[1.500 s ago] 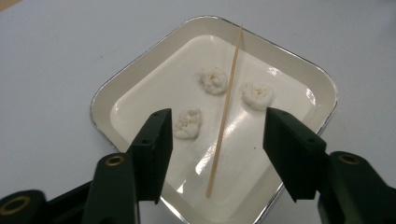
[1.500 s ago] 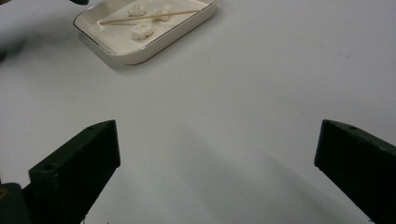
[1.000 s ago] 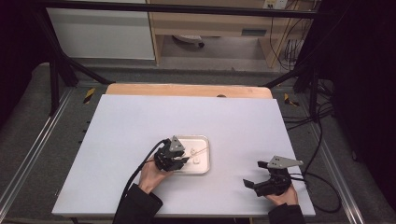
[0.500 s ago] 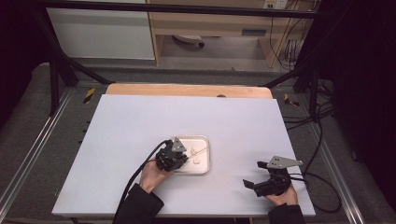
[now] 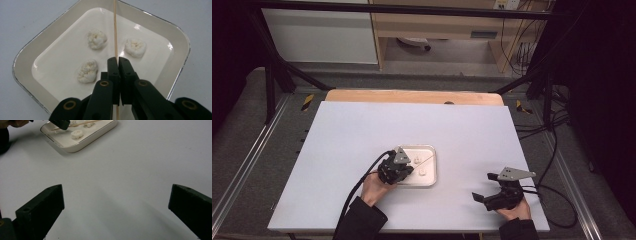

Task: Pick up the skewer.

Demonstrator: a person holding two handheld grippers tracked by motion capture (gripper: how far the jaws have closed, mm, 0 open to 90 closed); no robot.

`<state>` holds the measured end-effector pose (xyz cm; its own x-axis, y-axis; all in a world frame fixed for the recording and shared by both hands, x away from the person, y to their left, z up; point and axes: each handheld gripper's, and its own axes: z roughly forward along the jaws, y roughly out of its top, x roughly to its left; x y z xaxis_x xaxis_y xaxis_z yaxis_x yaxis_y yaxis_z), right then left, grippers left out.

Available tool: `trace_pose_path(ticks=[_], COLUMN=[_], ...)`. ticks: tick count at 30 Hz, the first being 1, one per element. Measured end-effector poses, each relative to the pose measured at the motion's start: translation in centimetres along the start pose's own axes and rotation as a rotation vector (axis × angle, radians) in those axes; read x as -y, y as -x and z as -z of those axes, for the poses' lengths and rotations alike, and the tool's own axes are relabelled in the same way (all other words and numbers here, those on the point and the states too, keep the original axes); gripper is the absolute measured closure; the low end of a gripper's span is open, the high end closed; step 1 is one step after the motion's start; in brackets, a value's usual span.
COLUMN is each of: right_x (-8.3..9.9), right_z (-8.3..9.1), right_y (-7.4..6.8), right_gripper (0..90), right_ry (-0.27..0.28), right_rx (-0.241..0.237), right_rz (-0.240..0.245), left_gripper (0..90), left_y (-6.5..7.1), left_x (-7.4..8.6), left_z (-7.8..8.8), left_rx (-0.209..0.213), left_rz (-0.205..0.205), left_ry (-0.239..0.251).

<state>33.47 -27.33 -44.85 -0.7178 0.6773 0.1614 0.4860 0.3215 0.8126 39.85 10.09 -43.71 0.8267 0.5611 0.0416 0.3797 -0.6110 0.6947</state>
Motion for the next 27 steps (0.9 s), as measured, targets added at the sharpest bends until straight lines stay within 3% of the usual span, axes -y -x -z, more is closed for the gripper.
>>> trace_pose_path(ticks=[12, 19, 20, 27], right_x=[-0.4, -1.3, -1.7, -2.6], right_z=[-0.1, -0.6, -0.7, -1.1], right_y=[-0.2, -0.9, -1.1, -2.0], right_gripper=[1.2, 1.5, 1.7, 2.1], right_ry=[-0.012, -0.034, -0.043, -0.069], right_rx=[0.016, 0.04, 0.049, 0.075], right_rz=[0.032, 0.087, 0.118, 0.202], left_gripper=[88.1, 88.1, 88.1, 88.0], left_y=[0.6, 1.3, 1.5, 2.8], left_x=[0.3, 0.0, -0.1, -1.0], left_z=[1.6, 2.4, 2.5, 2.5], left_rx=[0.011, 0.016, 0.021, 0.039], left_rz=[0.021, 0.006, -0.001, -0.042], left_ry=[0.044, 0.059, 0.058, 0.05])
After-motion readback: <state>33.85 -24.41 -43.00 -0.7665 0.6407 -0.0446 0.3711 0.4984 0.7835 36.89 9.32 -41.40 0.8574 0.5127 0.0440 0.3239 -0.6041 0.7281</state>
